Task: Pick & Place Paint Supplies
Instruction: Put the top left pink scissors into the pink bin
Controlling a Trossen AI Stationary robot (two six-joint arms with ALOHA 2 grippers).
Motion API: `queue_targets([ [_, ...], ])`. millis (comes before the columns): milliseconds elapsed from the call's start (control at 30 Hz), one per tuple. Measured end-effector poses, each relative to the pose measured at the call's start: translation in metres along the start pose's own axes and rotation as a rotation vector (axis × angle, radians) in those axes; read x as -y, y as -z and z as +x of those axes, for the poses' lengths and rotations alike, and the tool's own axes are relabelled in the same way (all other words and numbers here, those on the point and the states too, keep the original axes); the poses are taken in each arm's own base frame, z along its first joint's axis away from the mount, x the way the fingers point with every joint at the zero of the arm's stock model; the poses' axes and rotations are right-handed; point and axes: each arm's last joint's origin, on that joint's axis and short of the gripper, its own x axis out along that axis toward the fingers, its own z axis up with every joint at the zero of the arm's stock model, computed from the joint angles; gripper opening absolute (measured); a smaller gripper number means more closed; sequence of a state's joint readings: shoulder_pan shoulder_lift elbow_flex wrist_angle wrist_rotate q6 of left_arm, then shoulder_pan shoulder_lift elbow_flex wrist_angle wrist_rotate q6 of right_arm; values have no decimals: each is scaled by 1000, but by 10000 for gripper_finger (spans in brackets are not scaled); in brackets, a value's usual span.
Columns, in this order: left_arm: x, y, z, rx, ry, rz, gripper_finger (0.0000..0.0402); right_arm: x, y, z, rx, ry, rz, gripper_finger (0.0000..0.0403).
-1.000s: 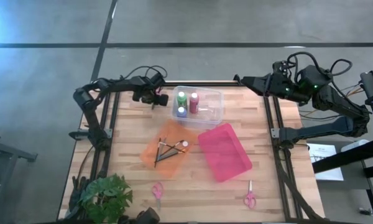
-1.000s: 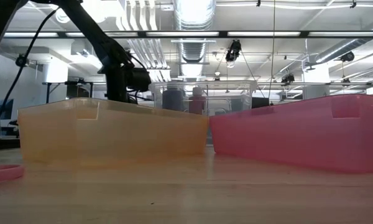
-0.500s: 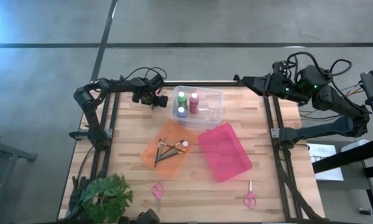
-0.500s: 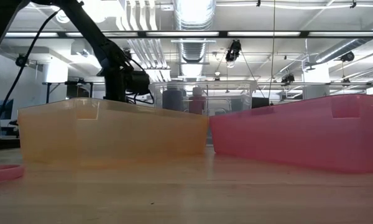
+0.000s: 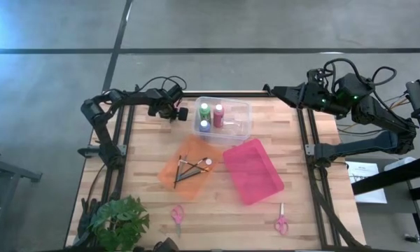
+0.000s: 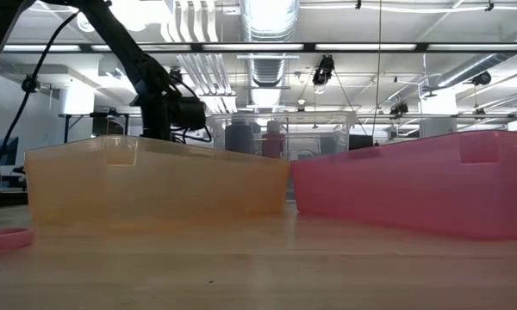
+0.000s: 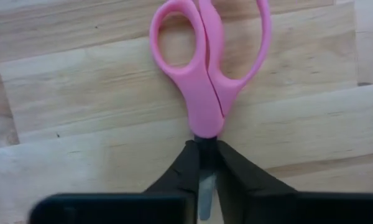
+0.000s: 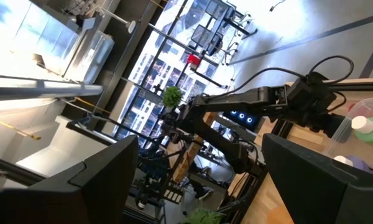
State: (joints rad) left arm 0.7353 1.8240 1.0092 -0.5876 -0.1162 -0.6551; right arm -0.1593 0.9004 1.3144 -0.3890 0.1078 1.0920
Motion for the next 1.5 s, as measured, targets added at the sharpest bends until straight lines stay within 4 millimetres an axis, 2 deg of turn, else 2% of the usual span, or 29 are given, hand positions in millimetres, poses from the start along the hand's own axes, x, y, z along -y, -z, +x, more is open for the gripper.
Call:
queue_targets([
  [33,0,0,0,1,0,-4,25,0,0,0,0,0,0,335],
  [200,1,0,-1,3,4,-7,24,0,0,0,-2,-3,-1,335],
  [433,0,3,-16,2,46,-17,24,0,0,0,-3,-4,-9,335],
  [767,-5,2,-58,83,156,-31,24,0,0,0,-18,-11,-13,335],
  [967,-12,10,-94,113,260,-27,24,-1,0,0,-19,-12,-22,335],
  [1100,-11,20,-124,151,424,108,24,-1,0,-1,-16,-15,-29,335],
  [1300,-5,46,-163,190,641,322,24,-1,0,-1,-16,-16,-36,335],
  [1400,9,62,-176,196,756,434,24,-1,0,-2,-16,-17,-42,335],
  [1500,31,80,-185,213,863,532,24,-1,0,-1,-15,-16,-44,335],
])
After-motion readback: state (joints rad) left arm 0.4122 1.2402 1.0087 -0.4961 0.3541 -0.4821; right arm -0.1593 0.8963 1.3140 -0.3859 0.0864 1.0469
